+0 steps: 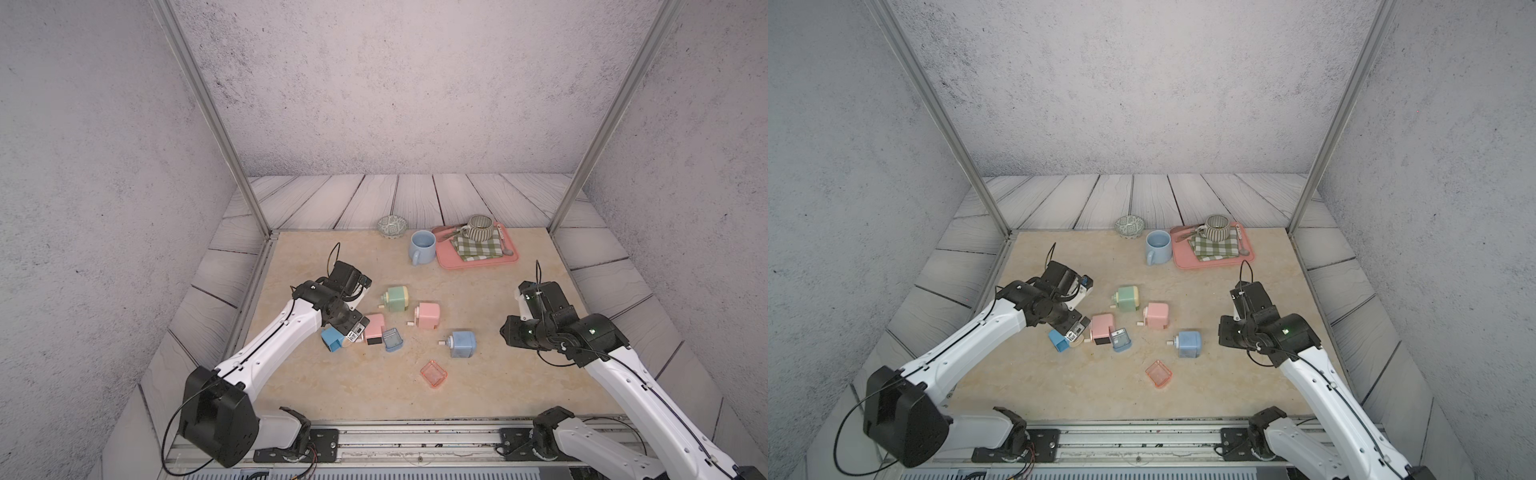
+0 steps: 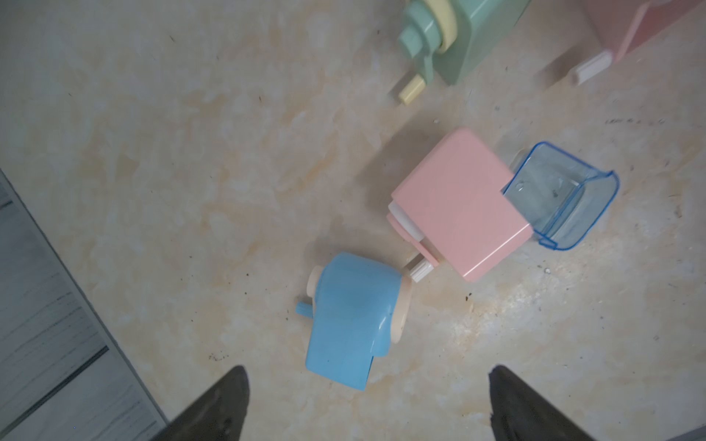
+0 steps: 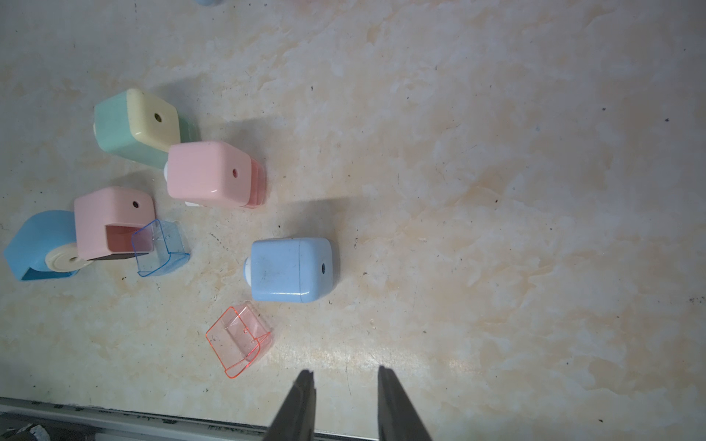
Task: Put the tray back into the pencil sharpener
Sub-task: Pick up the pencil sharpener from the center of the board.
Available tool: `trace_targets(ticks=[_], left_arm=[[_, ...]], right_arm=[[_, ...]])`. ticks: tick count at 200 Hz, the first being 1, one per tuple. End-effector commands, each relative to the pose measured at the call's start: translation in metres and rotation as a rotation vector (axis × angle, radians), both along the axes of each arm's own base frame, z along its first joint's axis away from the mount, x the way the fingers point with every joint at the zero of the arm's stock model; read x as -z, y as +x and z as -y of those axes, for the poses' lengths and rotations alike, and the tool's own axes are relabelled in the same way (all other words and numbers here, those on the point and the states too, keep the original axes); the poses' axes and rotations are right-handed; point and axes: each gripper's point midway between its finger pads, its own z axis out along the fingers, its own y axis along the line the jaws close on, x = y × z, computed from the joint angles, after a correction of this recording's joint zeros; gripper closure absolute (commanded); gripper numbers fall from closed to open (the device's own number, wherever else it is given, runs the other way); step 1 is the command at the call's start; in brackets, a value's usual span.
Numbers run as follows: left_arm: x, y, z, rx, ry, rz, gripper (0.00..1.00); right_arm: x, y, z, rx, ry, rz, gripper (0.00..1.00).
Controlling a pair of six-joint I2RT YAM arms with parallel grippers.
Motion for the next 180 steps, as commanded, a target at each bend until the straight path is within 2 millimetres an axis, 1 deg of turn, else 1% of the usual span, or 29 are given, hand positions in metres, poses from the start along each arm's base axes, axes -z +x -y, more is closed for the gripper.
trace_targets(ticks=[1, 14, 37, 56, 90, 116, 131, 180], left_arm=[[0.020, -0.006, -0.012, 0.006, 0.053, -0.108, 0.01], [0.026, -0.002, -0.009, 0.010, 0.047, -0.121, 0.01], [0.044, 0.004, -0.017, 0.036, 0.133, -0.151, 0.01], [0.055, 0.009, -0.019, 0.056, 0.171, -0.171, 0.01], [0.065, 0.019, -0.021, 0.072, 0.219, -0.191, 0.01], [0.073, 0.019, -0.017, 0.086, 0.207, -0.215, 0.00], [0.078, 0.018, -0.013, 0.097, 0.191, -0.224, 0.02], [0.092, 0.014, -0.010, 0.103, 0.175, -0.264, 0.09]], right_arm=[[0.003, -0.004, 0.002, 0.003, 0.000, -0.014, 0.69], [0.003, -0.006, 0.003, 0.007, -0.004, -0.014, 0.68], [0.003, -0.010, 0.007, 0.015, -0.010, -0.015, 0.68], [0.003, -0.011, 0.009, 0.021, -0.016, -0.011, 0.68], [0.004, -0.011, 0.010, 0.024, -0.023, -0.009, 0.67], [0.004, -0.010, 0.010, 0.019, -0.028, -0.009, 0.67], [0.005, -0.009, 0.010, 0.019, -0.030, -0.011, 0.67], [0.006, -0.009, 0.011, 0.017, -0.034, -0.009, 0.67]])
